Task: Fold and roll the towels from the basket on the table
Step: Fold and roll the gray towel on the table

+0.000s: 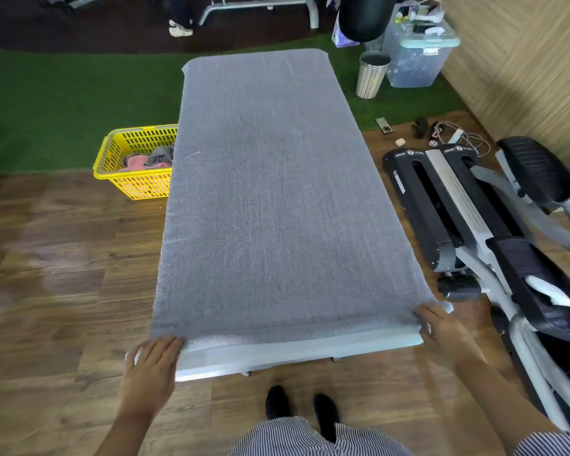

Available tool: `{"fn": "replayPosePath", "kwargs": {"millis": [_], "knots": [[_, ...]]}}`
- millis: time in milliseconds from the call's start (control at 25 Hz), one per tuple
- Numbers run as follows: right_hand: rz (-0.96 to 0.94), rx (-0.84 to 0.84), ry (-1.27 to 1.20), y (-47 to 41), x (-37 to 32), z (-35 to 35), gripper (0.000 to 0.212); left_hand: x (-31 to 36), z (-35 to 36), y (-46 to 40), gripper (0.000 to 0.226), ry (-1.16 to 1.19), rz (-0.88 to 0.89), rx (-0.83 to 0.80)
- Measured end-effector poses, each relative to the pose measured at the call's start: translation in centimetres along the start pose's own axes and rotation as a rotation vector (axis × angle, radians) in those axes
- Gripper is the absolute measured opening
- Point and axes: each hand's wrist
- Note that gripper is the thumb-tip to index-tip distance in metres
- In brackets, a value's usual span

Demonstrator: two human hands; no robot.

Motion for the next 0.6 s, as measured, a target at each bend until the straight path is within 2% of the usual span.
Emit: {"fn": "replayPosePath", "kwargs": {"millis": [160, 280, 360, 440, 600], "knots": [[0.069, -0.001, -0.065, 0.0, -0.4, -1.0, 0.023, -0.4, -0.3, -0.5, 0.050, -0.095, -0.008, -0.017], [0.091, -0.011, -0.052, 0.4, -0.8, -1.7, 0.011, -0.7, -0.4, -0.5, 0.054, -0.141, 0.037, -0.025], [0.086, -0.013, -0.014, 0.1, -1.2, -1.7, 0.007, -0.3, -0.3, -0.6, 0.054, -0.120, -0.002, -0.033], [0.100, -0.036, 0.031, -0.2, -1.8, -1.6, 0.012, 0.5, -0.1, -0.7, 0.054, -0.068, -0.029, 0.000], [0.057, -0.035, 0.069, -0.5, -1.7, -1.1, 0.031, 1.2, 0.6, -0.4, 0.052, -0.003, 0.069, 0.007]]}}
Point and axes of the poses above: each hand's wrist, its own y-axis away from the middle knuckle, its own z-axis out of the palm, x = y × z, and after that the axes turned 2 degrees about x, right-handed
